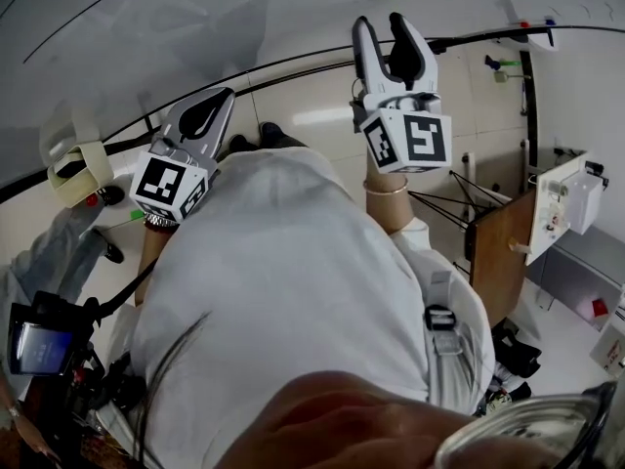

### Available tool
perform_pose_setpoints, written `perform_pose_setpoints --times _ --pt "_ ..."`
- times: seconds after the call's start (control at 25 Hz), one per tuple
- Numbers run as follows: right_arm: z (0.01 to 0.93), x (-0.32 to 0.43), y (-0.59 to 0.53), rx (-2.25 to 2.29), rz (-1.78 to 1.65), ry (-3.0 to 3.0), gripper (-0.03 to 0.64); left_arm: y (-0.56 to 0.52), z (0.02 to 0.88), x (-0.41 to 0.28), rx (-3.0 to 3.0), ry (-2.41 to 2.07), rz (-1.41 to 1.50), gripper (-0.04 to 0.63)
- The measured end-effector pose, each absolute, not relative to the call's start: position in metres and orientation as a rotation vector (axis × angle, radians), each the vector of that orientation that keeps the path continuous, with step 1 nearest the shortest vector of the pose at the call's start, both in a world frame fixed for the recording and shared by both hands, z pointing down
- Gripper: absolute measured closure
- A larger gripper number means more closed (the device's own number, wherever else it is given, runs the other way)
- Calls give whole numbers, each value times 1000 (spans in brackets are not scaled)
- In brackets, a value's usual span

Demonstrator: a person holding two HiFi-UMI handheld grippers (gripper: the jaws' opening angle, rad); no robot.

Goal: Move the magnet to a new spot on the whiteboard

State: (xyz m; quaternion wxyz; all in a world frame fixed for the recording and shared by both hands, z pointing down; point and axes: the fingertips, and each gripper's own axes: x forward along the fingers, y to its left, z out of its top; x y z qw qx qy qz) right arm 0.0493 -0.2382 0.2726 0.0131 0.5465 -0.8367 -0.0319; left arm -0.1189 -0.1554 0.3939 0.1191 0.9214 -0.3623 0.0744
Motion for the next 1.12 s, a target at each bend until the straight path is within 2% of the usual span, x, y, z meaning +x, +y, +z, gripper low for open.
perform_pose_setpoints --times 0.28,0.76,0.92,1.12 --pt "310 6 -187 1543 70 -2677 436 -133 390 -110 2746 -949 173 589" --pt "284 3 -116 1380 -75 -2822 436 -78 378 -109 2714 -1155 148 589" --pt "292 30 -76 1361 -76 -2813 436 -39 389 -75 2697 -1118 152 589" --pt "317 94 -17 1323 88 -2817 437 25 395 -11 2659 -1124 224 589"
